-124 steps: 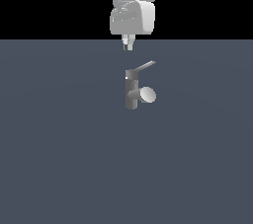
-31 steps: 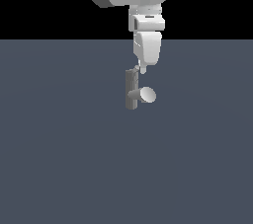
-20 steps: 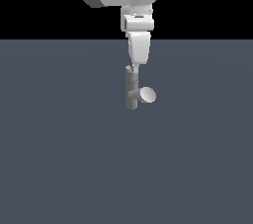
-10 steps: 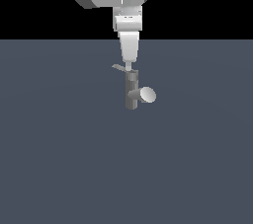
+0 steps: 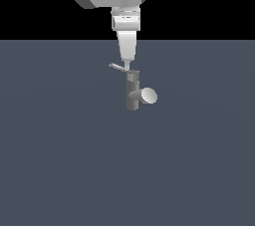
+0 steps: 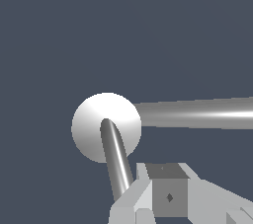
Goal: Turn on the faucet by rotating a designated handle.
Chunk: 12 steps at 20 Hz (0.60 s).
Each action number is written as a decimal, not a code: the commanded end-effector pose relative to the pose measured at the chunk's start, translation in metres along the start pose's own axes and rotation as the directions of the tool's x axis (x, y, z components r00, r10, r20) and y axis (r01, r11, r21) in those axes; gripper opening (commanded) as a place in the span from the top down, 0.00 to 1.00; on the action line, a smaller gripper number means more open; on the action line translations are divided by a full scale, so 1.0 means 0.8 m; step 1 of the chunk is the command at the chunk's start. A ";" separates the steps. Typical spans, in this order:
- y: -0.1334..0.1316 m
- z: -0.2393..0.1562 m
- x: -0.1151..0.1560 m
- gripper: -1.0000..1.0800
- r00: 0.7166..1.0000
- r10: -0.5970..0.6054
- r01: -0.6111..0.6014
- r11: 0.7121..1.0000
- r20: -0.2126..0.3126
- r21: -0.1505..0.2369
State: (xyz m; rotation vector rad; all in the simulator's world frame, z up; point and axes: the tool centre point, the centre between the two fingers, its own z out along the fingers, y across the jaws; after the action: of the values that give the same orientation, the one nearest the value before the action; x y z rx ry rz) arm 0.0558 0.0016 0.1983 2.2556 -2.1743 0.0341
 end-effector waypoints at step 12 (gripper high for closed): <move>-0.049 0.014 -0.052 1.00 0.999 -0.051 0.051 0.999 0.015 -0.001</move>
State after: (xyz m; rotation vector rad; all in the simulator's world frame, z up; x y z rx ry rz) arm 0.0940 0.0058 0.2025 2.2625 -2.1809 0.0565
